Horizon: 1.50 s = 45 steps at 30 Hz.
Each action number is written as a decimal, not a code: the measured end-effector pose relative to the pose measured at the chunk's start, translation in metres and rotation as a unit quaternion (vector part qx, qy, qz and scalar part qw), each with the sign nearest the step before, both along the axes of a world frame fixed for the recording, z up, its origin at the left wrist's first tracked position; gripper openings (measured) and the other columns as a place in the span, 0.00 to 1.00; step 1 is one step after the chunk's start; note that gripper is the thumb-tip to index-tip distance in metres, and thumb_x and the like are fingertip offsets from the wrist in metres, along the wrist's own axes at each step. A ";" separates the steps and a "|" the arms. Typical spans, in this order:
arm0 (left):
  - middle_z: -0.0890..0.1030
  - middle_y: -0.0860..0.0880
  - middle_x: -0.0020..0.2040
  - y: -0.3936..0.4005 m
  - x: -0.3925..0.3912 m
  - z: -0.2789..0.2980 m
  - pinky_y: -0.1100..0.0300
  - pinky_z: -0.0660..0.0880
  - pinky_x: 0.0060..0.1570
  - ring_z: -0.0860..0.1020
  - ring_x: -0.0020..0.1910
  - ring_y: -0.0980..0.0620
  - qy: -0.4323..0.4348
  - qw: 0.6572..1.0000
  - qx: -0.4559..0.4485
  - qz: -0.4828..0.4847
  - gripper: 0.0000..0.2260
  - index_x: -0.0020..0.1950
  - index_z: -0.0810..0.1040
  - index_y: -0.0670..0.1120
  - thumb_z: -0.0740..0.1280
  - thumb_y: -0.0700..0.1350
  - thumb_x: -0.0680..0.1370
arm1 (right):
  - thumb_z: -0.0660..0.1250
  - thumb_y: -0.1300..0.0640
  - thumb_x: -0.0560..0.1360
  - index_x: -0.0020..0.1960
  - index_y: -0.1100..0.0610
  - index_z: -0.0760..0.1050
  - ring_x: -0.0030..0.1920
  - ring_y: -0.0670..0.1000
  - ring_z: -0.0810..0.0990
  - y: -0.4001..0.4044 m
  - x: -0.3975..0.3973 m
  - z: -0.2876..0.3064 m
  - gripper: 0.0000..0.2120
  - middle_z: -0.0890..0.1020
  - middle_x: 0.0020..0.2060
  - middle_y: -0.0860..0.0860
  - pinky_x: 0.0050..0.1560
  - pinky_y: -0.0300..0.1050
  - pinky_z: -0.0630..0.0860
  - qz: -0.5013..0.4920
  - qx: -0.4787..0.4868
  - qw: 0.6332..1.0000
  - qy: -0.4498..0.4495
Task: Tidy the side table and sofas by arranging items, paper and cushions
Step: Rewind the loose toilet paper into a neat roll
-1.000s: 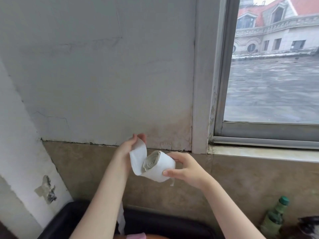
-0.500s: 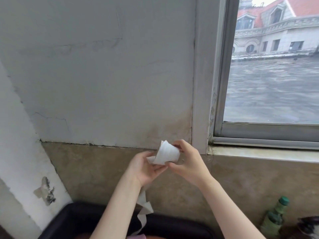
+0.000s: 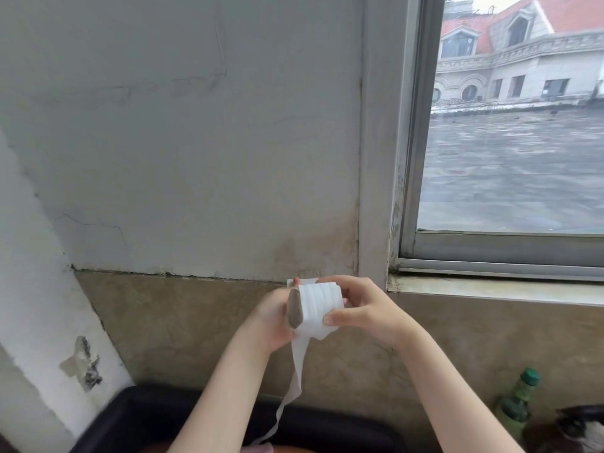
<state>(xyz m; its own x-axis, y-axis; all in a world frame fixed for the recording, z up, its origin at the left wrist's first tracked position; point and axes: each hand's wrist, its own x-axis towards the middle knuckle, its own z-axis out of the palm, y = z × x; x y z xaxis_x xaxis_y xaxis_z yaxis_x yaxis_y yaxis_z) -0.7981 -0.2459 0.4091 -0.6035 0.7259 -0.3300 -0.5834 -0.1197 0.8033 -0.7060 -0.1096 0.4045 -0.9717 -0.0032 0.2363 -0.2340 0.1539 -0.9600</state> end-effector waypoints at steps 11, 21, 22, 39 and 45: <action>0.77 0.41 0.41 0.008 0.005 -0.014 0.61 0.77 0.31 0.80 0.34 0.51 0.095 0.995 0.025 0.032 0.30 0.49 0.77 0.40 0.80 0.56 0.56 | 0.74 0.59 0.59 0.53 0.44 0.81 0.51 0.46 0.78 -0.001 0.007 0.000 0.23 0.82 0.49 0.45 0.51 0.45 0.76 -0.005 -0.048 0.996 0.079; 0.84 0.44 0.50 0.008 0.000 -0.004 0.49 0.76 0.47 0.81 0.50 0.45 0.023 0.999 0.019 0.046 0.21 0.62 0.76 0.42 0.50 0.53 0.83 | 0.71 0.62 0.64 0.55 0.52 0.79 0.50 0.45 0.79 0.005 0.004 -0.008 0.19 0.81 0.46 0.45 0.49 0.44 0.77 0.007 0.042 0.999 -0.014; 0.84 0.43 0.50 0.007 0.002 -0.003 0.50 0.76 0.47 0.81 0.49 0.44 0.018 0.999 0.015 0.023 0.23 0.62 0.76 0.41 0.50 0.55 0.83 | 0.71 0.60 0.65 0.56 0.54 0.78 0.49 0.45 0.79 0.006 0.003 -0.008 0.18 0.81 0.45 0.45 0.48 0.43 0.76 0.007 0.048 0.998 -0.027; 0.80 0.36 0.54 0.008 0.000 -0.006 0.58 0.77 0.30 0.79 0.44 0.42 -0.063 0.984 0.074 0.151 0.17 0.57 0.76 0.36 0.65 0.48 0.76 | 0.78 0.58 0.64 0.41 0.54 0.76 0.40 0.45 0.77 -0.020 -0.014 -0.034 0.11 0.79 0.37 0.47 0.42 0.28 0.69 -0.329 0.161 0.923 0.119; 0.80 0.34 0.55 0.007 0.002 -0.008 0.51 0.76 0.49 0.79 0.51 0.40 -0.040 0.984 0.103 0.143 0.19 0.54 0.76 0.36 0.67 0.48 0.70 | 0.74 0.66 0.67 0.33 0.51 0.77 0.32 0.39 0.76 -0.024 -0.020 -0.028 0.12 0.80 0.30 0.45 0.37 0.29 0.71 -0.338 0.061 0.936 0.074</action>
<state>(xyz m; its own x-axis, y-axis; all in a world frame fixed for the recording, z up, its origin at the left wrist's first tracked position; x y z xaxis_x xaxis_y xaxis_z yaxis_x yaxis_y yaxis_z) -0.7957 -0.2385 0.4016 -0.7705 0.5870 -0.2485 -0.5624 -0.4425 0.6985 -0.7258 -0.1333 0.3770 -0.7177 0.5651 0.4068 -0.1725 0.4218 -0.8901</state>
